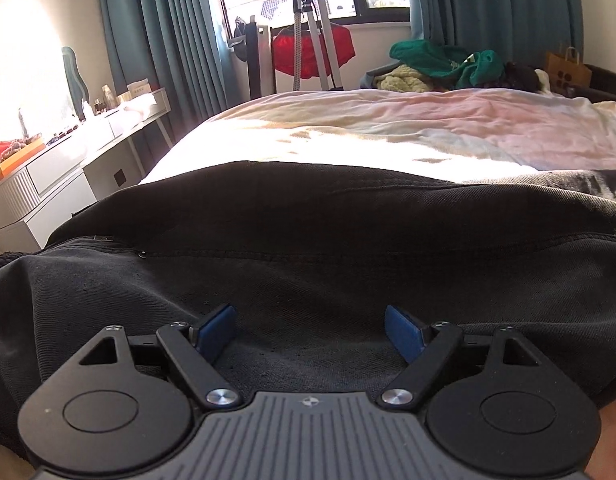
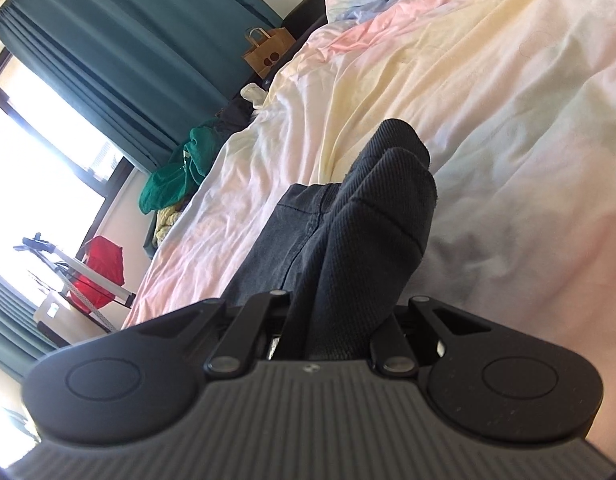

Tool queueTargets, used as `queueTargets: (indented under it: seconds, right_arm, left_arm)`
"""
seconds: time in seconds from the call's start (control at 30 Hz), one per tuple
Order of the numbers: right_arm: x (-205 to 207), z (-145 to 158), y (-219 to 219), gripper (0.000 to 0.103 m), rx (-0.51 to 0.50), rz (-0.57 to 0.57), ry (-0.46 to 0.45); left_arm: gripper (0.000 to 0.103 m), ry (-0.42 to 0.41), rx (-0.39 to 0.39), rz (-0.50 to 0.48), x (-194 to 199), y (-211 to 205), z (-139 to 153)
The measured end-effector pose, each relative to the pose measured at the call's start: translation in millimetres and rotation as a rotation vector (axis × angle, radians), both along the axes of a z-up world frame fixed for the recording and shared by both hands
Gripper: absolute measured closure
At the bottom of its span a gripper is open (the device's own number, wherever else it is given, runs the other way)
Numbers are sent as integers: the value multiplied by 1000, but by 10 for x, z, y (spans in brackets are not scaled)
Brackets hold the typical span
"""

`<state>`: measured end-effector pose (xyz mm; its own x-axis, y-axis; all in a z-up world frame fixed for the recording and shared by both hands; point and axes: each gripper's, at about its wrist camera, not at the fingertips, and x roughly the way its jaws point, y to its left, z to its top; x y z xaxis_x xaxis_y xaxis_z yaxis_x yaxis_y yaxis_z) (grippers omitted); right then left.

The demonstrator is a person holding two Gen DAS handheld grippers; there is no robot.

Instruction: Fold clothes

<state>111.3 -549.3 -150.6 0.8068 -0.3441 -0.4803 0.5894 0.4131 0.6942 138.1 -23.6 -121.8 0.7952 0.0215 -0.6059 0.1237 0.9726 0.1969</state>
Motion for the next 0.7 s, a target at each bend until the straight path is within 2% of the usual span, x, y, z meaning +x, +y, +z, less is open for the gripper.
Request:
queueTargets:
  seconds: [0.23,0.43,0.53,0.7]
  right_arm:
    - [23,26,39,92,-39,3,23]
    - [57,128,128,92,-127,19,49]
    - [53,142,142,92,-139,23,54]
    - [51,181,164,92,-152,27,52]
  left_arm:
    - [20,-2,-7,-1,-15,-12,25]
    - [19,9,-29,-3,2,21,7]
    - [19,-1,-28,-11,-8,30,-26]
    - [19,35,-43,-13,34,52,14]
